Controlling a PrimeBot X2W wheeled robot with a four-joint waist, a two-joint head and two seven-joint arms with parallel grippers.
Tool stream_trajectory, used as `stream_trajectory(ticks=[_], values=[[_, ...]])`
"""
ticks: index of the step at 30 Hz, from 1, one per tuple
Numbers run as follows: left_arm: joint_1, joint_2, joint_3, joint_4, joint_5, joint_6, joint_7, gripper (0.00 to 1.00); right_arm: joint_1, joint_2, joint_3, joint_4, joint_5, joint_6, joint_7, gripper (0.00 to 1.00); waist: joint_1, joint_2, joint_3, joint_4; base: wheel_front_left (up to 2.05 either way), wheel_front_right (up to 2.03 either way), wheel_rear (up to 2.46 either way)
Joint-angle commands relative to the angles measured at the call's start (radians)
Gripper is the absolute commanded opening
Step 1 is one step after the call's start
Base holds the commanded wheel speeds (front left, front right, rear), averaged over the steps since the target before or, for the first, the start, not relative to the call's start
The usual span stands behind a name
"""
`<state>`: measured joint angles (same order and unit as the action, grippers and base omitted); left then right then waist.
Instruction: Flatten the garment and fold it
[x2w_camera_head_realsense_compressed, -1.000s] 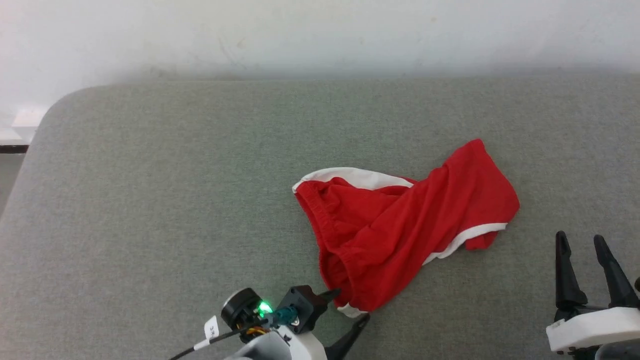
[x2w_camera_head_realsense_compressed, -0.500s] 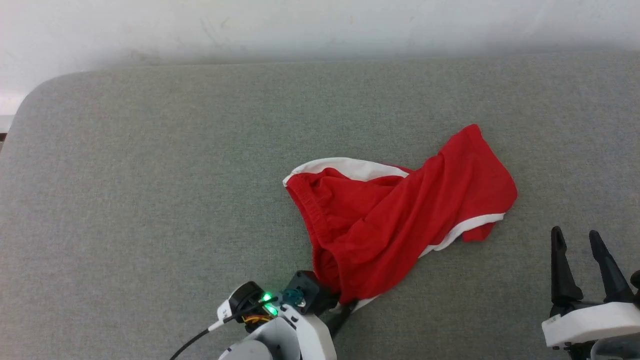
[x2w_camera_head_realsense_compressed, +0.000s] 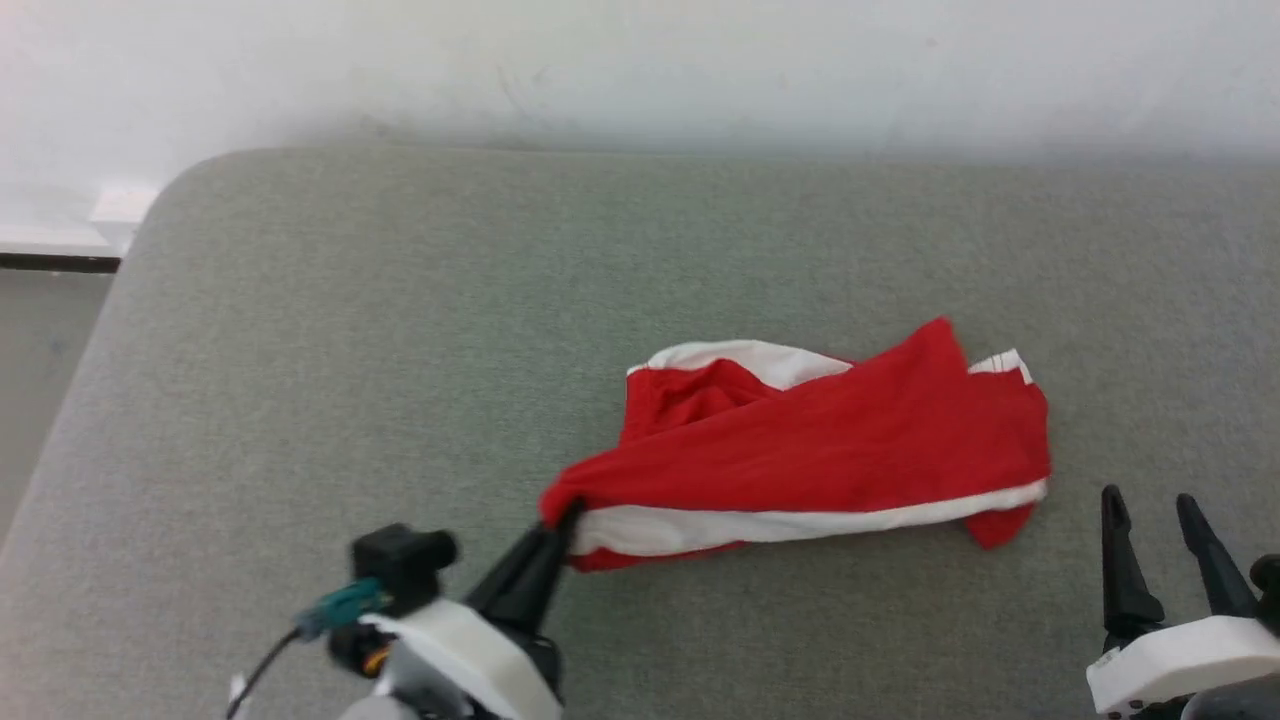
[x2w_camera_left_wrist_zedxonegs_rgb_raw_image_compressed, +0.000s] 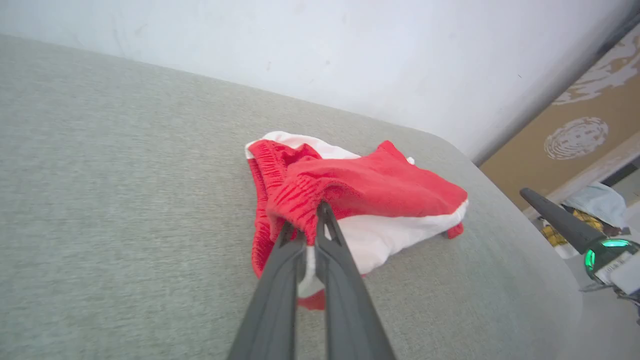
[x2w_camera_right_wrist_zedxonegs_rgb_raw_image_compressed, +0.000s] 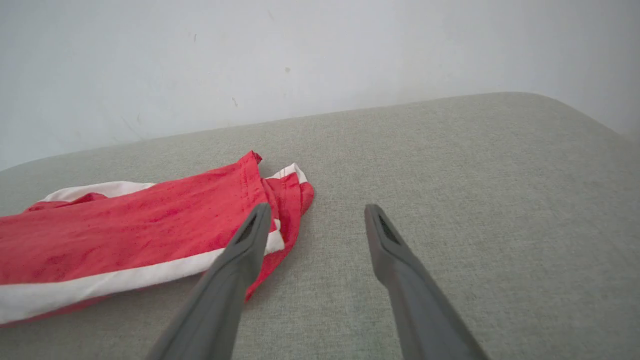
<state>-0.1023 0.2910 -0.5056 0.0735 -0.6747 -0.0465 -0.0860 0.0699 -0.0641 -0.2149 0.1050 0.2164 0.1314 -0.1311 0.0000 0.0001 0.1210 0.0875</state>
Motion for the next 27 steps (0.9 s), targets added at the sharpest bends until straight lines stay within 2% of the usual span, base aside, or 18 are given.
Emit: stream_trajectory(ticks=[1,7,8,9,10,14,18,23,27], values=[[0.011,0.009,0.008,-0.002,-0.003,0.006,-0.005,0.00,0.006,0.000,0.002,0.001,-0.007,-0.001,0.003,1.00,0.0000,-0.0001,-0.027,0.028,0.00,0.00,0.00],[0.034,0.053,0.059,0.098,0.013,0.073,-0.018,0.00,0.004,-0.005,0.030,0.017,-0.017,-0.001,0.052,1.00,0.0000,-0.0001,-0.030,0.042,0.00,0.00,0.00],[0.027,0.059,0.048,0.125,0.032,0.079,-0.013,0.15,0.004,-0.009,0.043,0.021,-0.015,-0.001,0.063,1.00,0.0000,-0.0001,-0.028,0.042,0.00,0.00,0.00],[0.019,0.058,0.041,0.150,0.044,0.085,-0.013,0.47,0.003,-0.014,0.055,0.023,-0.013,-0.001,0.071,1.00,0.0000,-0.0001,-0.027,0.042,0.00,0.00,0.00],[0.009,0.056,0.033,0.175,0.060,0.092,-0.016,1.00,0.002,-0.019,0.067,0.024,-0.010,-0.001,0.080,1.00,0.0000,-0.0001,-0.025,0.042,0.00,0.00,0.00],[-0.034,0.031,0.016,0.256,0.111,0.117,-0.070,1.00,-0.003,-0.042,0.128,0.009,0.016,-0.001,0.115,1.00,0.0000,-0.0001,-0.019,0.043,0.00,0.00,0.00],[-0.061,-0.005,0.047,0.279,0.136,0.153,-0.153,1.00,-0.024,-0.054,0.110,0.003,0.015,-0.001,0.156,1.00,0.0000,-0.0001,-0.017,0.048,0.00,0.00,0.00],[-0.067,-0.048,0.121,0.197,0.225,0.195,-0.175,1.00,-0.088,-0.068,0.076,0.058,-0.030,-0.001,0.289,1.00,0.0000,-0.0001,-0.016,0.071,0.00,0.00,0.00],[-0.036,-0.089,0.176,0.098,0.315,0.184,-0.175,1.00,-0.159,-0.079,0.084,0.110,-0.018,-0.001,0.424,1.00,0.0000,-0.0001,-0.004,0.098,0.00,0.00,0.00]])
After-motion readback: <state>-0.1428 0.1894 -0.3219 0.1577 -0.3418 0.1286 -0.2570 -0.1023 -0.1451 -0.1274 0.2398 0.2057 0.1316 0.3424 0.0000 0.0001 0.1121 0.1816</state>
